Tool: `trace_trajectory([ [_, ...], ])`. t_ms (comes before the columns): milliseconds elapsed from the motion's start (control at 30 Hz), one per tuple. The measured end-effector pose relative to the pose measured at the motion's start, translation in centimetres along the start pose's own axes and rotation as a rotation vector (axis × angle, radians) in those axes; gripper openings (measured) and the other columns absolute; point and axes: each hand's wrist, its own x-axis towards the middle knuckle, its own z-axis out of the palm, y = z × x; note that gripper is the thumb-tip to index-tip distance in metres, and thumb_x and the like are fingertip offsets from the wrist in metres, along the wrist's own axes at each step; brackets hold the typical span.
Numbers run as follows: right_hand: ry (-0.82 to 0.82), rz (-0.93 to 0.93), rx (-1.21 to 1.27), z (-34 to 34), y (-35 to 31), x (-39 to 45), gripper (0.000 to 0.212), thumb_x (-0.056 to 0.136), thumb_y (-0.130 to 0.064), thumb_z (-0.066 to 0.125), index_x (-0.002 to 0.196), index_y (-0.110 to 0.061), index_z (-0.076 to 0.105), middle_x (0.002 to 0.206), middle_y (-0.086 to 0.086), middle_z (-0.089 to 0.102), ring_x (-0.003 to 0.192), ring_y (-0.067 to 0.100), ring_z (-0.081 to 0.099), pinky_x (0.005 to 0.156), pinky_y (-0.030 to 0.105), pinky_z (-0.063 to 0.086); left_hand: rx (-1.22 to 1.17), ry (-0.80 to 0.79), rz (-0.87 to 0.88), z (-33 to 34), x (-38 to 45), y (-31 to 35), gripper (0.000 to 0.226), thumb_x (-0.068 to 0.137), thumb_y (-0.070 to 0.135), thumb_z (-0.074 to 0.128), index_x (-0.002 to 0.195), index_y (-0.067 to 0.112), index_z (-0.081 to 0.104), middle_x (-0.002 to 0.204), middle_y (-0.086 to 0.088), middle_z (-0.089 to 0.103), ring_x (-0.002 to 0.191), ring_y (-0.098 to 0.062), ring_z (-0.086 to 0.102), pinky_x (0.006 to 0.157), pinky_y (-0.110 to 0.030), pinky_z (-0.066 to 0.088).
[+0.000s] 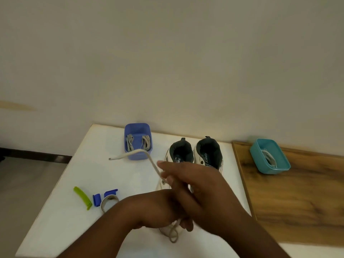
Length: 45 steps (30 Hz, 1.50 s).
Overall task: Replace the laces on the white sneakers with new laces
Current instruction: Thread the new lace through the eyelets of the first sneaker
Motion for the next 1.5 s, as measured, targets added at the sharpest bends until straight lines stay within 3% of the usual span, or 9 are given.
trace_trajectory([
  [133,0.199,0.401,0.088,-0.2,2.6,0.0,0.011,0.1,-0.038,0.06,0.096,-0.036,0.069,0.079,-0.026,0.066,0.077,-0.003,0.064,0.063,0.011,0.045,-0.289,-0.048,0.103,0.7,0.9,0.4,0.027,0.106,0.031,0.043,0.12,0.023,0.064,0.113,0.001,0.073,0.105,-0.005,0.066,0.098,-0.024,0.048],
  [267,-0.212,0.745,0.057,0.5,4.6,-0.6,0.05,0.094,-0.065,0.054,0.072,-0.022,0.065,0.063,-0.003,0.068,0.057,0.005,0.064,0.069,0.033,0.057,-0.264,0.021,0.172,1.5,1.8,0.3,0.025,0.106,0.034,0.044,0.118,0.027,0.064,0.113,0.004,0.073,0.106,0.0,0.065,0.09,-0.012,0.045],
  [367,-0.268,0.837,0.356,1.3,5.0,-0.8,0.04,0.097,-0.048,0.063,0.076,-0.015,0.074,0.072,-0.002,0.072,0.068,0.007,0.068,0.076,0.036,0.057,-0.059,0.072,0.165,1.3,1.6,-0.2,0.025,0.102,0.045,0.049,0.108,0.028,0.066,0.104,0.01,0.068,0.095,-0.002,0.062,0.085,-0.021,0.049],
  [467,-0.201,0.825,0.428,0.9,5.1,-0.6,0.027,0.099,-0.038,0.063,0.087,-0.018,0.077,0.085,-0.008,0.074,0.077,-0.003,0.066,0.075,0.024,0.051,0.2,0.453,0.06,0.3,1.6,-1.9,0.025,0.093,0.055,0.052,0.104,0.037,0.065,0.097,0.018,0.064,0.085,0.0,0.06,0.078,-0.026,0.05],
  [600,-0.28,0.702,0.434,-0.6,4.6,-0.7,0.024,0.1,-0.037,0.062,0.09,-0.02,0.074,0.089,-0.006,0.075,0.076,0.0,0.066,0.073,0.021,0.048,0.152,1.013,0.081,-1.4,3.9,-4.1,0.034,0.1,0.027,0.052,0.13,0.041,0.056,0.12,0.015,0.055,0.1,-0.004,0.056,0.081,-0.018,0.042],
  [867,-0.112,0.401,-0.071,-2.1,4.2,-0.9,0.017,0.097,-0.049,0.057,0.09,-0.036,0.067,0.068,-0.016,0.06,0.067,0.003,0.058,0.055,0.013,0.038,0.358,1.006,0.096,-0.1,6.7,-4.4,0.02,0.099,0.039,0.054,0.115,0.037,0.065,0.127,0.009,0.055,0.111,-0.013,0.045,0.089,-0.029,0.045],
  [1133,0.491,0.197,-0.473,-1.3,6.7,-0.8,0.012,0.095,-0.018,0.071,0.106,-0.018,0.074,0.092,-0.002,0.065,0.085,0.016,0.052,0.074,0.033,0.041,0.137,0.939,0.128,-0.1,6.4,-4.6,0.019,0.099,0.043,0.054,0.107,0.034,0.068,0.107,0.011,0.058,0.104,-0.011,0.049,0.086,-0.031,0.047],
  [1300,0.176,0.505,-0.541,3.3,8.3,-0.9,0.052,0.086,-0.03,0.079,0.134,-0.031,0.06,0.149,0.006,0.046,0.141,0.034,0.036,0.113,0.051,0.032,-0.028,0.899,0.129,0.0,6.6,-4.5,0.008,0.098,0.036,0.057,0.099,0.035,0.065,0.099,0.011,0.057,0.092,-0.006,0.055,0.079,-0.022,0.043],
  [1500,0.125,0.345,-0.462,5.4,8.0,-0.6,0.025,0.078,-0.031,0.088,0.101,-0.032,0.078,0.112,-0.001,0.067,0.112,0.028,0.059,0.092,0.045,0.048,-0.054,0.888,0.093,-0.2,6.7,-4.2,0.003,0.097,0.035,0.059,0.095,0.033,0.061,0.101,0.006,0.06,0.09,-0.009,0.056,0.079,-0.019,0.043],
])
